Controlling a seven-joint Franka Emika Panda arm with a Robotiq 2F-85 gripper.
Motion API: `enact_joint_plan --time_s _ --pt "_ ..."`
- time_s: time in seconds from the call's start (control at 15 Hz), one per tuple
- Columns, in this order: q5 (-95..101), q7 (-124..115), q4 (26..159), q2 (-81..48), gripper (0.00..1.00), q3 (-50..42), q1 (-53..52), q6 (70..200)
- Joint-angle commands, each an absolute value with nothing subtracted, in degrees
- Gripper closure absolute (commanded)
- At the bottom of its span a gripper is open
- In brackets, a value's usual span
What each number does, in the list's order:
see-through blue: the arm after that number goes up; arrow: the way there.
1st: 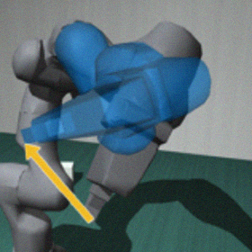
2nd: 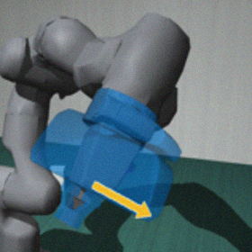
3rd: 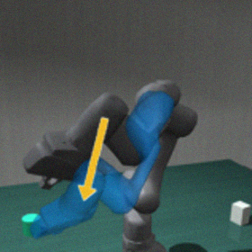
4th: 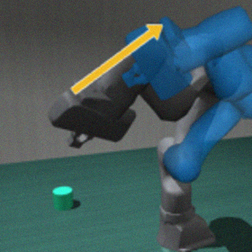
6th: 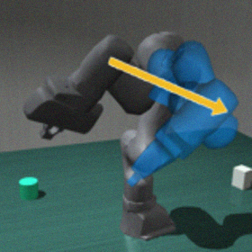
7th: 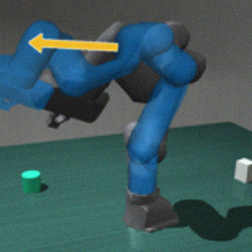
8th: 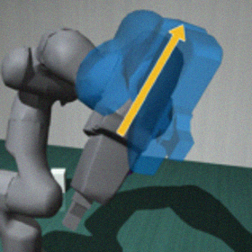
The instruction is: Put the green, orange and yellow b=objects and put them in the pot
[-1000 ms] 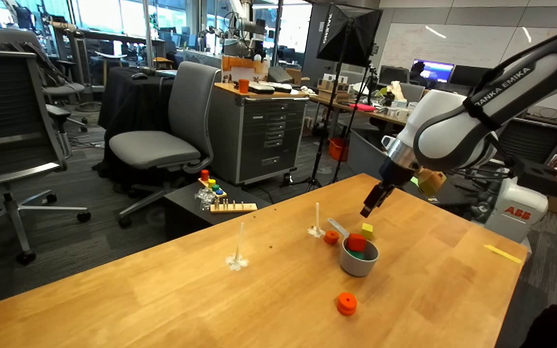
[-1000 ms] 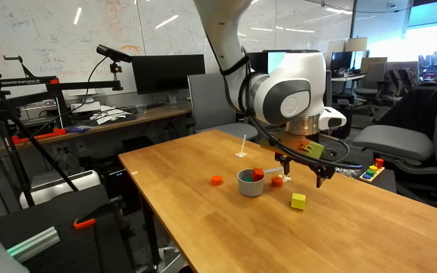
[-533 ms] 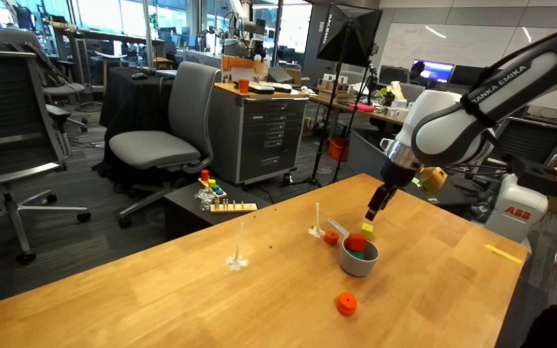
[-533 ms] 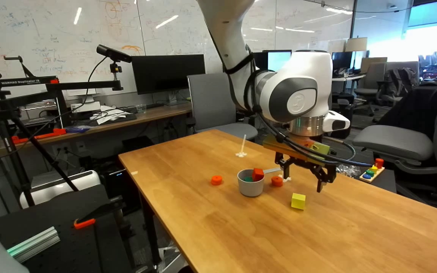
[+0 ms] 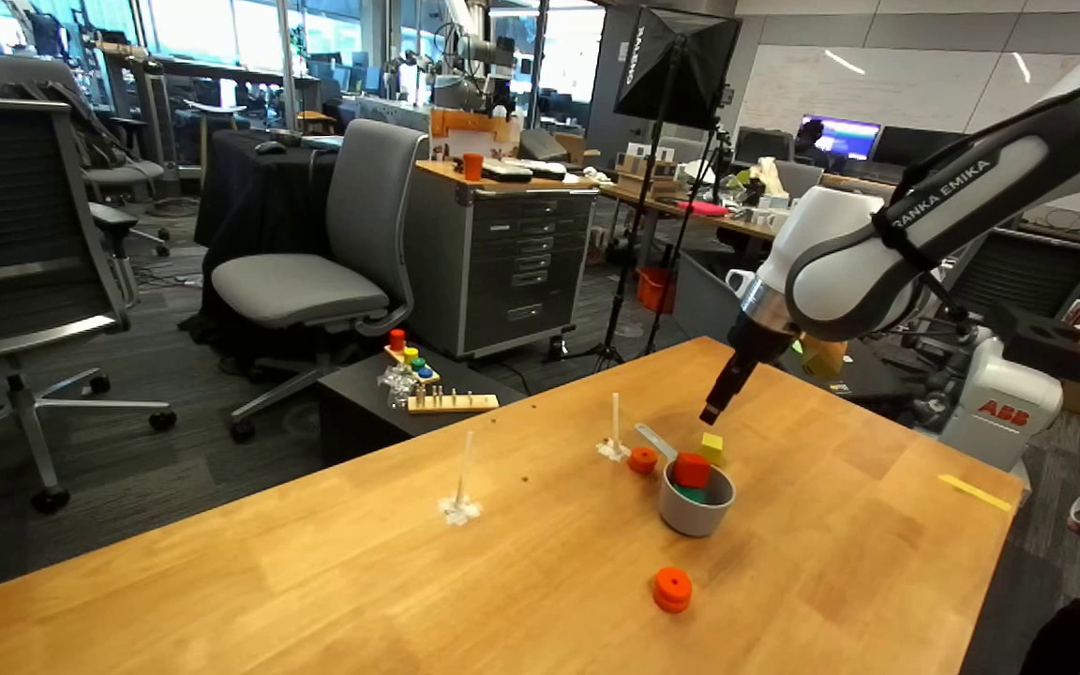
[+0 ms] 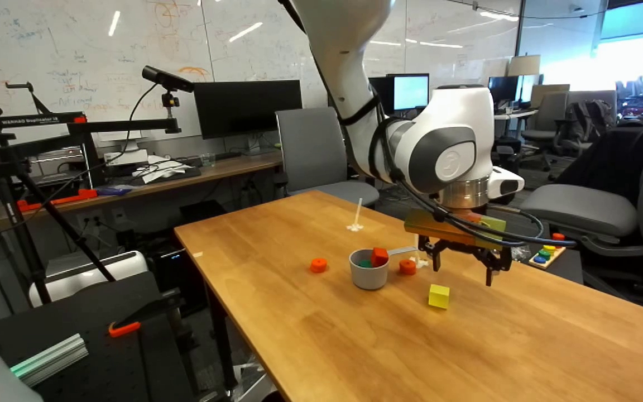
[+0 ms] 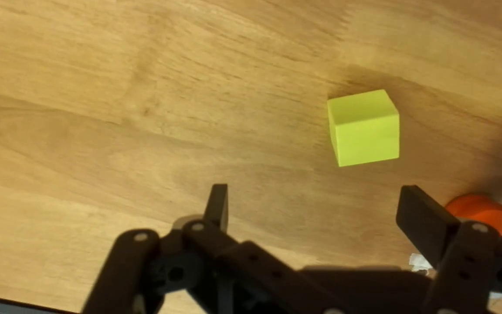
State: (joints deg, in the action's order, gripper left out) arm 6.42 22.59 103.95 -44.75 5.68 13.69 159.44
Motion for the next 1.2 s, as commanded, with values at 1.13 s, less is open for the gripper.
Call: enact_joint_plan --time_s 1.13 --pt "7.10 24.50 100.35 -49.66 0.26 5.86 12.00 159.52"
